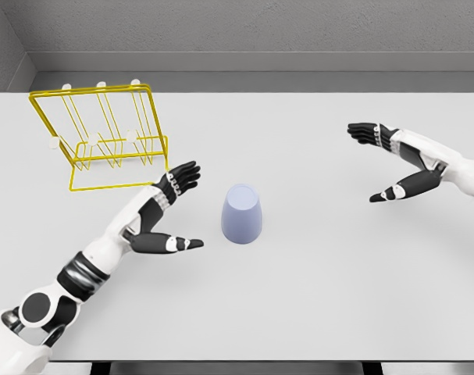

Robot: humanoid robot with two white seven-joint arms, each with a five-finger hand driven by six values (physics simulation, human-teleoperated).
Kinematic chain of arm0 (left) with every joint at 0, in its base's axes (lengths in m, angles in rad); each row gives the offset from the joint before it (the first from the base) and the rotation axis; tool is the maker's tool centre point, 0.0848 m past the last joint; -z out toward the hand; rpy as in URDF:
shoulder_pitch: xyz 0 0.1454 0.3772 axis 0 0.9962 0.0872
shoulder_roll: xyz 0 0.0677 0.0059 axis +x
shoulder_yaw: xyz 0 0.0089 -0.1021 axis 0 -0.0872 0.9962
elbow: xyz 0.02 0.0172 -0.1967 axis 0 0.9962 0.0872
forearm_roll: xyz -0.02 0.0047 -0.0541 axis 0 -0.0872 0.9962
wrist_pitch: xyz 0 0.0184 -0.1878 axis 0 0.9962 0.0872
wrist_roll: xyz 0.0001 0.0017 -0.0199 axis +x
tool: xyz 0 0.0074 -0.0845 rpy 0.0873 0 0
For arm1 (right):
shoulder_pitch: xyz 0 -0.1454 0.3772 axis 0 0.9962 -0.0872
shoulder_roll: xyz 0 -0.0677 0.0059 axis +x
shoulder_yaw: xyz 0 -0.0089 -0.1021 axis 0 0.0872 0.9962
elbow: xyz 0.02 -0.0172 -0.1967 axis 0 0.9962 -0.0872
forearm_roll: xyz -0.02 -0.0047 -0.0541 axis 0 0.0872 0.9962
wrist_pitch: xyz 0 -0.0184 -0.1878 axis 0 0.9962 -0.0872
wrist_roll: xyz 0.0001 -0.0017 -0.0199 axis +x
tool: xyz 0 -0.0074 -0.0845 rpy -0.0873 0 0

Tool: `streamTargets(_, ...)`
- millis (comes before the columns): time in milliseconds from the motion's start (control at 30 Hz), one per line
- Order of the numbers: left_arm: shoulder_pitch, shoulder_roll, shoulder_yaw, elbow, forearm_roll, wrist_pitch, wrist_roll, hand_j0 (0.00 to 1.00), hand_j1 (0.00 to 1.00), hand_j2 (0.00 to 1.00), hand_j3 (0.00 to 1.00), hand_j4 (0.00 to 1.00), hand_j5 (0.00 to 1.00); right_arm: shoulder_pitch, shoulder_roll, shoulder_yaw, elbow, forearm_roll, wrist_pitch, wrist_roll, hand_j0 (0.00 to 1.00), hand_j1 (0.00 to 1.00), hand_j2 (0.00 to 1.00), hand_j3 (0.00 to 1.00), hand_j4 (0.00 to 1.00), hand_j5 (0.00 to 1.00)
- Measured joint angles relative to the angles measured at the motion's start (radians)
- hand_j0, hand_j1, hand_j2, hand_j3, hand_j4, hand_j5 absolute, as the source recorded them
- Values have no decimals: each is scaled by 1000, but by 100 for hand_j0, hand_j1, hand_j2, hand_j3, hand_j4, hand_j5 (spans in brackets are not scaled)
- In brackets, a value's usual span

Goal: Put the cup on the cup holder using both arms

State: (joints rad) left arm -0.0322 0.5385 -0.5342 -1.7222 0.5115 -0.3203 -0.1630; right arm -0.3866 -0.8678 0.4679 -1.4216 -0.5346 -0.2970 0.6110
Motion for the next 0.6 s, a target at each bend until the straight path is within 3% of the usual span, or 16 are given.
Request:
streamTargets(200,-3,-68,-5,25,-73,41,25,100,100,100,100,100,100,-5,-6,0,-21,3,5,0,100,100,100,100,100,100)
streamTargets(600,-34,-122,-7,98,-89,83,35,100,100,100,100,100,100,-23,2,-2,-81,7,23,0,100,100,100,100,100,100)
